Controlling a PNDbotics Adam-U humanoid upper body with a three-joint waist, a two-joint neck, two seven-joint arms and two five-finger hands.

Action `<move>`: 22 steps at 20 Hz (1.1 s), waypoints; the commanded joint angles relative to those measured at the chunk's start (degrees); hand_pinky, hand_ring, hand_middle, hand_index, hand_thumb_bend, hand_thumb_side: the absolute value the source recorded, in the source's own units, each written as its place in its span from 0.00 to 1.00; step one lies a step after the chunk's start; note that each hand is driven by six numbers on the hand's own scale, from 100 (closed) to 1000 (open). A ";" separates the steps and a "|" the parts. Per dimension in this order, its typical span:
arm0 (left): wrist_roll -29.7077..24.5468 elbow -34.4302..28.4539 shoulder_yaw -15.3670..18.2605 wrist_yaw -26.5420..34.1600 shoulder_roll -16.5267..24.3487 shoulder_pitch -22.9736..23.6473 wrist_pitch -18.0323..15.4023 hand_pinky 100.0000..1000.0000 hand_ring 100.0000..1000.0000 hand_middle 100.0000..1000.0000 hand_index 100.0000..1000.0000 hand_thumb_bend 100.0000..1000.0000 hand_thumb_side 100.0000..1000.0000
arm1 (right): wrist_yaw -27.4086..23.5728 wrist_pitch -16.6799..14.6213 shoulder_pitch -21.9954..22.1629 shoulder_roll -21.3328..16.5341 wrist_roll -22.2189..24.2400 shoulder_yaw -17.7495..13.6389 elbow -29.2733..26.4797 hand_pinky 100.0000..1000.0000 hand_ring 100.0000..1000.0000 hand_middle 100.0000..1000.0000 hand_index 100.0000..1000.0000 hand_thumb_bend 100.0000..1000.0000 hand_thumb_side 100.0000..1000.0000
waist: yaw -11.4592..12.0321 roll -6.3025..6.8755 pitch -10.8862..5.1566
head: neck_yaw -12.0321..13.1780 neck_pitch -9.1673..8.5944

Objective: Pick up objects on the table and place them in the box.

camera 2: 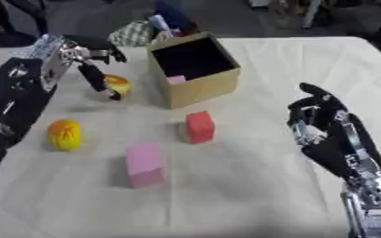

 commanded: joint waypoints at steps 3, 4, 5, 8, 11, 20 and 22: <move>2.04 1.86 1.93 -4.26 0.52 -1.62 1.15 0.75 0.70 0.78 0.87 0.54 0.17 | -0.33 -0.01 -0.53 -0.69 0.02 -0.08 -0.66 0.49 0.48 0.57 0.89 0.00 0.38 | -0.18 -0.43 -1.24 | 0.06 0.25; 2.72 2.08 2.06 -4.89 0.57 -1.53 1.46 0.71 0.65 0.74 0.84 0.49 0.03 | -0.31 0.00 -0.52 -0.71 0.01 -0.10 -0.67 0.49 0.48 0.57 0.89 0.00 0.38 | -0.21 -0.40 -1.20 | -0.01 0.25; 3.54 2.22 2.20 -5.50 0.65 -1.47 1.75 0.69 0.63 0.72 0.81 0.46 0.02 | -0.30 0.02 -0.50 -0.75 -0.03 -0.14 -0.66 0.49 0.48 0.57 0.89 0.00 0.37 | -0.23 -0.37 -1.17 | -0.02 0.25; 6.74 2.38 2.75 -6.58 0.85 -1.37 2.32 0.56 0.49 0.56 0.69 0.31 0.00 | -0.34 0.06 -0.47 -0.80 -0.12 -0.18 -0.65 0.49 0.48 0.57 0.89 0.00 0.37 | -0.19 -0.34 -1.13 | 0.00 0.25; 11.57 2.01 3.11 -6.47 1.00 -1.25 2.32 0.45 0.40 0.44 0.58 0.21 0.00 | -0.32 0.06 -0.50 -0.75 -0.08 -0.15 -0.66 0.49 0.48 0.57 0.89 0.00 0.37 | -0.05 -0.35 -1.14 | 0.02 0.25; 19.63 -5.60 5.63 -0.58 1.26 -3.15 2.43 0.39 0.35 0.34 0.50 0.07 0.00 | -0.32 0.11 -0.45 -0.69 0.01 -0.07 -0.52 0.50 0.48 0.57 0.89 0.00 0.37 | -0.28 -0.55 -1.24 | 0.21 0.25; 21.58 -7.31 5.59 -0.45 0.34 -4.18 2.81 0.41 0.34 0.34 0.51 0.11 0.10 | -0.37 0.10 -0.46 -0.67 0.09 0.02 -0.48 0.50 0.48 0.57 0.89 0.00 0.37 | -0.64 -0.59 -1.25 | 0.50 0.25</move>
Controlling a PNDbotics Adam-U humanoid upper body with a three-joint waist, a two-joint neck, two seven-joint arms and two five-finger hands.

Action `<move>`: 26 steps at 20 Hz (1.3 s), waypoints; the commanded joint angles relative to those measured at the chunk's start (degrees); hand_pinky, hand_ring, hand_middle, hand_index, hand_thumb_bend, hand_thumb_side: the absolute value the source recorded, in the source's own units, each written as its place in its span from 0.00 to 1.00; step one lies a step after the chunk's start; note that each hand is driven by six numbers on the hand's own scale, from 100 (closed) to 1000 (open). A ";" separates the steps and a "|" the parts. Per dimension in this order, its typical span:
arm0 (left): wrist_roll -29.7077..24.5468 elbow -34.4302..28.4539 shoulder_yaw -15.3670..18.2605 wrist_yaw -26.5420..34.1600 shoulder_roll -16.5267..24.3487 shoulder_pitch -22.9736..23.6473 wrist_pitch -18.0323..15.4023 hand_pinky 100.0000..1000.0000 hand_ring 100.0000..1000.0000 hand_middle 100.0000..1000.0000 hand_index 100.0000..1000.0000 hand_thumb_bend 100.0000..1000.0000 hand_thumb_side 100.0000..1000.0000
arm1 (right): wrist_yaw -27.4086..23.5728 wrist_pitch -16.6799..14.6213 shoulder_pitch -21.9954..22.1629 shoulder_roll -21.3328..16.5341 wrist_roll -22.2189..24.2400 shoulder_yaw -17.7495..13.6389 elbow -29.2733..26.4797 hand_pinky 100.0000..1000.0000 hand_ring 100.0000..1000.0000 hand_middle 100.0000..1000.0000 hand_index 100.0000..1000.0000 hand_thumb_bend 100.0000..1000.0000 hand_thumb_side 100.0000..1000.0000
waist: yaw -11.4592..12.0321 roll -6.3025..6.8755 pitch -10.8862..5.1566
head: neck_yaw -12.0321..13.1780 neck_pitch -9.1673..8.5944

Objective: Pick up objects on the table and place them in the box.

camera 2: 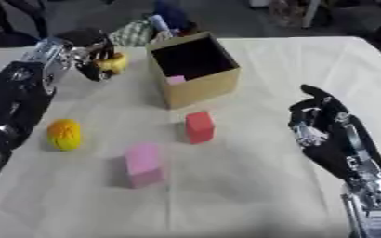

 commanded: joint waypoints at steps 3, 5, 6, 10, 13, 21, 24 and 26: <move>4.31 -3.02 -0.12 0.03 -2.08 -3.17 0.53 0.44 0.37 0.37 0.54 0.09 0.00 | -0.21 -0.06 -0.85 -0.51 0.50 0.39 -0.48 0.50 0.48 0.57 0.89 0.00 0.37 | -0.96 -0.68 -1.07 | 1.02 0.25; 5.01 -1.64 -0.51 -1.14 -3.93 -3.42 0.86 0.46 0.38 0.39 0.55 0.10 0.00 | -0.28 -0.13 -1.09 -0.27 0.79 0.66 -0.49 0.50 0.48 0.57 0.89 0.00 0.37 | -1.70 -0.78 -0.89 | 1.43 0.25; 5.40 -0.87 -0.60 -1.94 -4.76 -3.50 1.12 0.46 0.38 0.39 0.56 0.10 0.00 | -0.30 -0.15 -1.22 -0.20 0.91 0.76 -0.49 0.50 0.48 0.57 0.89 0.00 0.37 | -2.07 -0.79 -0.76 | 1.62 0.25; 7.87 1.82 -0.72 -4.54 -7.78 -3.23 2.03 0.50 0.41 0.41 0.59 0.13 0.00 | -0.44 -0.15 -1.51 -0.18 1.16 1.02 -0.43 0.50 0.48 0.57 0.89 0.00 0.37 | -3.60 -0.75 -0.30 | 2.40 0.25; 8.76 2.68 -1.31 -5.60 -8.88 -2.95 1.61 0.65 0.52 0.54 0.72 0.25 0.00 | -0.50 -0.17 -1.57 -0.18 1.26 1.10 -0.46 0.49 0.48 0.57 0.89 0.00 0.37 | -4.23 -0.51 -0.11 | 2.54 0.25; 6.81 0.42 -1.38 -5.98 -7.61 -2.97 1.52 0.81 0.76 0.82 0.94 0.59 0.52 | -0.47 -0.20 -1.47 -0.40 1.22 0.97 -0.54 0.50 0.48 0.57 0.89 0.00 0.37 | -4.43 0.04 -0.22 | 2.23 0.25; 7.14 -3.71 -1.41 -2.91 -5.36 -2.85 0.61 0.79 0.73 0.77 0.90 0.53 0.40 | -0.31 -0.22 -1.36 -0.46 1.06 0.71 -0.61 0.50 0.48 0.57 0.89 0.00 0.37 | -3.84 0.18 -0.41 | 1.80 0.25; 5.89 -7.60 -2.08 0.77 -2.46 -2.41 -0.89 0.76 0.69 0.72 0.87 0.47 0.24 | -0.15 -0.19 -1.19 -0.66 0.82 0.41 -0.62 0.50 0.48 0.57 0.89 0.00 0.37 | -3.12 0.29 -0.60 | 1.34 0.25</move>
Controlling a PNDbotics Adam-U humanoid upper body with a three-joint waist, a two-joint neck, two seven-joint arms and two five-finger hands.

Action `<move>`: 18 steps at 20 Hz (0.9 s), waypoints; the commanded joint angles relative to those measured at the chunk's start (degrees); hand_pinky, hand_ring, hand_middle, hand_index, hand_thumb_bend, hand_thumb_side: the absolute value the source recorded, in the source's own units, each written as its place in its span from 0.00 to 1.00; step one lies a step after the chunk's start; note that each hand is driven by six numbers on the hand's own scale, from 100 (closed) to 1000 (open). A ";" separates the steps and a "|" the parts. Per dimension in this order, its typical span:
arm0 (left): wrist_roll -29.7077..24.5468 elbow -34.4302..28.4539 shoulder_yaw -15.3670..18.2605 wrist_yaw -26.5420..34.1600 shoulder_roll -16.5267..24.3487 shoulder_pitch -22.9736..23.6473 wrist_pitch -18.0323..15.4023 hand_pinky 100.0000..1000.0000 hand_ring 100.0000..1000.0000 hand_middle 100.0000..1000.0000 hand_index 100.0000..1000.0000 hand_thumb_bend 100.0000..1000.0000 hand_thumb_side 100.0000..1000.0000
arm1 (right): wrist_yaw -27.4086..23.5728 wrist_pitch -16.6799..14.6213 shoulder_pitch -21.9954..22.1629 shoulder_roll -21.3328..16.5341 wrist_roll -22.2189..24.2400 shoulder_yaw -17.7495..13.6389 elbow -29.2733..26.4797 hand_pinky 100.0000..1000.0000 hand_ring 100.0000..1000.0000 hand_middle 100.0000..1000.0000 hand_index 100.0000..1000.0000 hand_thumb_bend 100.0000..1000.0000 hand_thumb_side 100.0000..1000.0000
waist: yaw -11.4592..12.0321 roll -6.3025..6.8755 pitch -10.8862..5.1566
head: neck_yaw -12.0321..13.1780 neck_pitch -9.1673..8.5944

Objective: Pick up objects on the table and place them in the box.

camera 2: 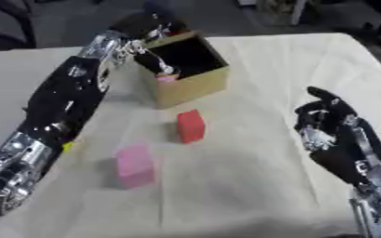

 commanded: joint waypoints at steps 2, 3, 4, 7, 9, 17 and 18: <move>-4.27 -9.42 -1.59 8.49 8.29 0.20 -3.77 0.76 0.68 0.70 0.86 0.43 0.17 | 0.28 0.02 -0.23 -1.03 -0.55 -0.93 -0.56 0.50 0.48 0.57 0.89 0.00 0.37 | 1.15 0.37 -0.92 | -1.17 0.25; -6.36 -11.82 -2.23 11.29 10.66 1.00 -4.91 0.76 0.67 0.68 0.85 0.41 0.09 | 0.35 0.04 -0.12 -1.19 -0.70 -1.07 -0.53 0.50 0.48 0.57 0.89 0.00 0.37 | 1.68 0.48 -1.02 | -1.49 0.25; -8.47 -14.24 -2.90 14.27 13.27 2.05 -5.94 0.75 0.67 0.68 0.84 0.40 0.06 | 0.42 0.04 -0.02 -1.32 -0.82 -1.18 -0.52 0.50 0.48 0.57 0.89 0.00 0.37 | 2.19 0.59 -1.12 | -1.76 0.25; -14.48 -20.63 -4.82 23.33 20.62 6.24 -7.57 0.75 0.67 0.69 0.84 0.51 0.00 | 0.56 0.00 0.18 -1.56 -0.97 -1.35 -0.54 0.50 0.48 0.57 0.89 0.00 0.37 | 3.38 0.85 -1.33 | -2.30 0.25; -18.97 -24.26 -6.16 28.84 25.51 10.05 -8.01 0.76 0.68 0.71 0.86 0.42 0.07 | 0.65 -0.01 0.19 -1.74 -1.05 -1.47 -0.55 0.50 0.48 0.57 0.89 0.00 0.37 | 3.93 0.99 -1.35 | -2.62 0.25; -35.21 -32.12 -12.00 41.67 37.02 23.27 -6.42 0.78 0.73 0.78 0.88 0.55 0.28 | 0.86 -0.02 0.26 -2.27 -1.22 -1.61 -0.56 0.50 0.48 0.57 0.89 0.00 0.37 | 4.40 1.68 -1.38 | -2.62 0.25; -36.32 -32.50 -12.68 42.44 37.39 24.14 -6.23 0.78 0.73 0.79 0.87 0.55 0.28 | 0.88 -0.02 0.24 -2.30 -1.22 -1.61 -0.57 0.50 0.48 0.57 0.89 0.00 0.37 | 4.39 1.69 -1.40 | -2.63 0.25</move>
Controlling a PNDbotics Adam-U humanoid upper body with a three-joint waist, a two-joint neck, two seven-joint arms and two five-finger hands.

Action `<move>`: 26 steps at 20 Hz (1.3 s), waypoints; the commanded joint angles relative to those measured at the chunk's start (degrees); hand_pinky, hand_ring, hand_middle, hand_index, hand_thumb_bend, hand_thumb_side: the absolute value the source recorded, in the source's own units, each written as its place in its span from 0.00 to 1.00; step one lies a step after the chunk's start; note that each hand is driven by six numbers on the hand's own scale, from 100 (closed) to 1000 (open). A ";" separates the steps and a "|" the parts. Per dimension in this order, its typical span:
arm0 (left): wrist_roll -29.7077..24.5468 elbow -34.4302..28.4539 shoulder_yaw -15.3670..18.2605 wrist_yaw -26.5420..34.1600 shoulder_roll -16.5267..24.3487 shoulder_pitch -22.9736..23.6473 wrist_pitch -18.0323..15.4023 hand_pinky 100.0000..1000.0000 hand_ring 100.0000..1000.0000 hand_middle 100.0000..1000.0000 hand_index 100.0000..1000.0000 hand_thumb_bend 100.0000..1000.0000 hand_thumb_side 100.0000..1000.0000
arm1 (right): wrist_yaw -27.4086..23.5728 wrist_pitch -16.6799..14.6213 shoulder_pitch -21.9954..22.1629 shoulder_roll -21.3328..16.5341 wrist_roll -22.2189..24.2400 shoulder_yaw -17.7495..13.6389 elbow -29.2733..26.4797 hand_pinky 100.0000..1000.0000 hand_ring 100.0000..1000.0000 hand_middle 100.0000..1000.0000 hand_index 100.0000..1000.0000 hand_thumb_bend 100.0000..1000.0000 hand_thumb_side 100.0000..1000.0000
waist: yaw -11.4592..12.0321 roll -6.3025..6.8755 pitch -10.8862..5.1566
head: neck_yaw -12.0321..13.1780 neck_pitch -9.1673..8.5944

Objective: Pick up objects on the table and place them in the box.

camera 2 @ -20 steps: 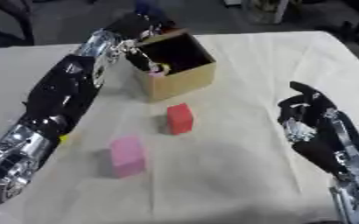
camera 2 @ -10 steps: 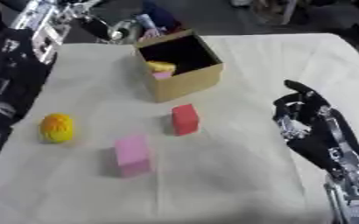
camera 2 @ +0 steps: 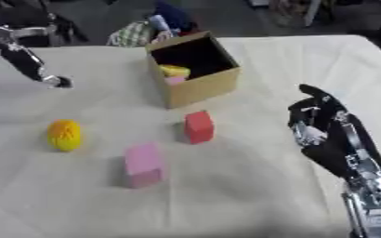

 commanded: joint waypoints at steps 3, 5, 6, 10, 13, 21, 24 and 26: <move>-5.05 -2.05 -2.75 3.03 3.63 1.88 1.15 0.78 0.73 0.78 0.87 0.57 0.29 | 0.32 0.07 -0.51 -1.16 -0.28 -0.47 -0.60 0.50 0.48 0.57 0.89 0.00 0.37 | -0.11 0.91 -1.36 | 0.05 0.25; -4.98 -1.75 -3.62 1.76 3.28 2.54 1.50 0.78 0.73 0.78 0.87 0.56 0.23 | 0.31 0.06 -0.48 -1.13 -0.23 -0.44 -0.60 0.50 0.48 0.57 0.89 0.00 0.37 | -0.17 0.89 -1.34 | 0.01 0.25; -4.91 -1.43 -4.12 0.98 3.08 2.98 1.53 0.78 0.73 0.78 0.87 0.56 0.23 | 0.31 0.06 -0.48 -1.17 -0.23 -0.46 -0.60 0.50 0.48 0.57 0.89 0.00 0.37 | -0.21 0.88 -1.32 | 0.03 0.25; -4.77 0.34 -5.21 -1.36 2.05 4.06 1.14 0.76 0.71 0.76 0.85 0.54 0.15 | 0.23 0.08 -0.45 -1.25 -0.33 -0.52 -0.59 0.50 0.48 0.57 0.89 0.00 0.37 | -0.21 0.94 -1.27 | -0.05 0.25; -3.15 1.59 -5.88 -3.25 1.12 4.75 0.86 0.75 0.70 0.75 0.84 0.54 0.14 | 0.21 0.04 -0.51 -1.14 -0.21 -0.47 -0.63 0.50 0.48 0.57 0.89 0.00 0.37 | -0.23 0.85 -1.22 | -0.10 0.25; 9.63 3.25 -5.54 -9.41 -1.74 5.99 0.78 0.49 0.43 0.44 0.61 0.29 0.02 | 0.16 0.07 -0.52 -1.02 -0.21 -0.51 -0.59 0.50 0.48 0.57 0.89 0.00 0.37 | -0.15 0.62 -1.18 | -0.10 0.25; 18.61 3.36 -4.58 -10.07 -2.34 5.92 1.63 0.36 0.31 0.31 0.48 0.18 0.02 | 0.14 0.10 -0.49 -1.04 -0.30 -0.59 -0.56 0.50 0.48 0.57 0.89 0.00 0.37 | -0.08 0.53 -1.20 | -0.10 0.25; 21.79 2.51 -3.53 -8.92 -2.24 5.33 2.15 0.36 0.30 0.30 0.47 0.16 0.02 | 0.13 0.11 -0.50 -1.00 -0.32 -0.64 -0.57 0.50 0.48 0.57 0.89 0.00 0.37 | -0.04 0.46 -1.21 | -0.20 0.25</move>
